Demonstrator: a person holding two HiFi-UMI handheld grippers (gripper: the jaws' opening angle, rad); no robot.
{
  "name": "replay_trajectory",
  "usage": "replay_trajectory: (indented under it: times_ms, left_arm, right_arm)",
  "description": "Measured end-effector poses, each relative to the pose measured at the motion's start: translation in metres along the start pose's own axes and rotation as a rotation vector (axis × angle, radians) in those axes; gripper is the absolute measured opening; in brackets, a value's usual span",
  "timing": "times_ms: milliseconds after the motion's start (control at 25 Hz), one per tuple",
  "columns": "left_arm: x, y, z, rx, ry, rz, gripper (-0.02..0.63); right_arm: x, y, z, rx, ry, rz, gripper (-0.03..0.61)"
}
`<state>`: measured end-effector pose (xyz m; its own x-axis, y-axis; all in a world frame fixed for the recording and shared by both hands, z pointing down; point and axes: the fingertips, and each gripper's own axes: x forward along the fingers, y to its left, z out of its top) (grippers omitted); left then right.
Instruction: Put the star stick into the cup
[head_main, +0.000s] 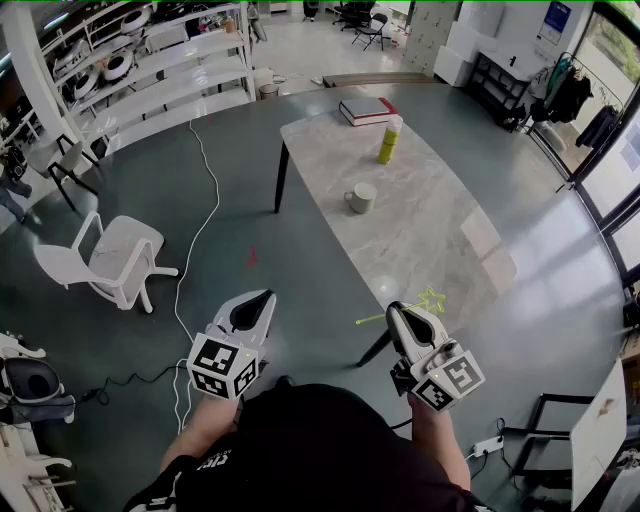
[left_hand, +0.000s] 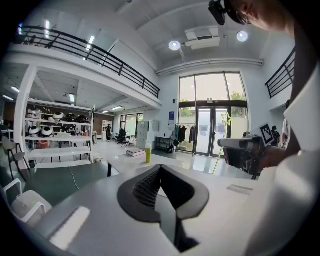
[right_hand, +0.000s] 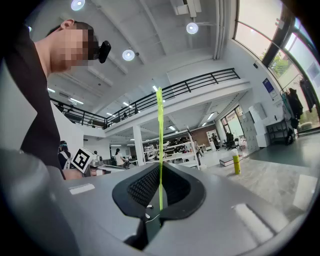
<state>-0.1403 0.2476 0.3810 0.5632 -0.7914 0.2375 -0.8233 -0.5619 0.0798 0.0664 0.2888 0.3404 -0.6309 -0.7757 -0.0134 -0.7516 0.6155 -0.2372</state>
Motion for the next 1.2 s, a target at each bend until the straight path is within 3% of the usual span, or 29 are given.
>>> replay_trajectory:
  times_ms: [760,1200]
  left_arm:
    - [0.000,0.022,-0.001,-0.009,-0.003,-0.031,0.003]
    - [-0.030,0.080,-0.020,-0.026,-0.001,-0.028,0.003]
  right_arm:
    - [0.025,0.014,0.001,-0.001,-0.010,-0.004,0.028]
    - [0.079,0.055,-0.021,0.021,0.005,0.009,0.028]
